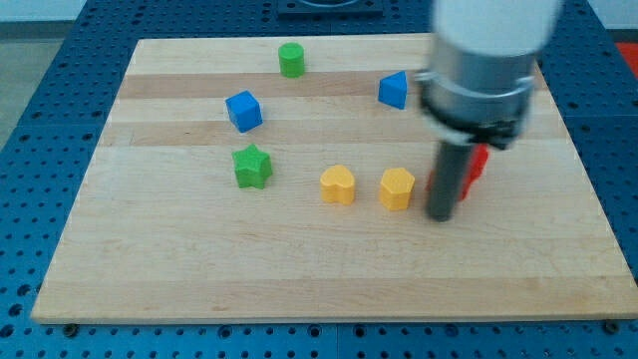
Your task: Place your arm diagonally top left to the red star
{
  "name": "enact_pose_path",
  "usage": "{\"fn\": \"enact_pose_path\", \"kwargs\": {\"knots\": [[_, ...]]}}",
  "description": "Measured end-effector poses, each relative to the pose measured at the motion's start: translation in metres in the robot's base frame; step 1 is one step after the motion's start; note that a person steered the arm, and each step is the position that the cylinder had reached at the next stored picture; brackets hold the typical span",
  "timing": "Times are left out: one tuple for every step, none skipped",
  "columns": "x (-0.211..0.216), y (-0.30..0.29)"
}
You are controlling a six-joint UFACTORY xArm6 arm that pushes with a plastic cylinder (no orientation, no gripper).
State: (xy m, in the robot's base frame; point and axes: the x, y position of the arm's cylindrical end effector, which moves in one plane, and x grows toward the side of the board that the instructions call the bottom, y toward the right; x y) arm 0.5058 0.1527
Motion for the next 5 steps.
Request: {"fn": "enact_pose_path", "kwargs": {"knots": [[-0.027,0.064],[-0.041,0.049],[-0.059,0.113],[-0.097,0.109],[-0.140,0.100]]}}
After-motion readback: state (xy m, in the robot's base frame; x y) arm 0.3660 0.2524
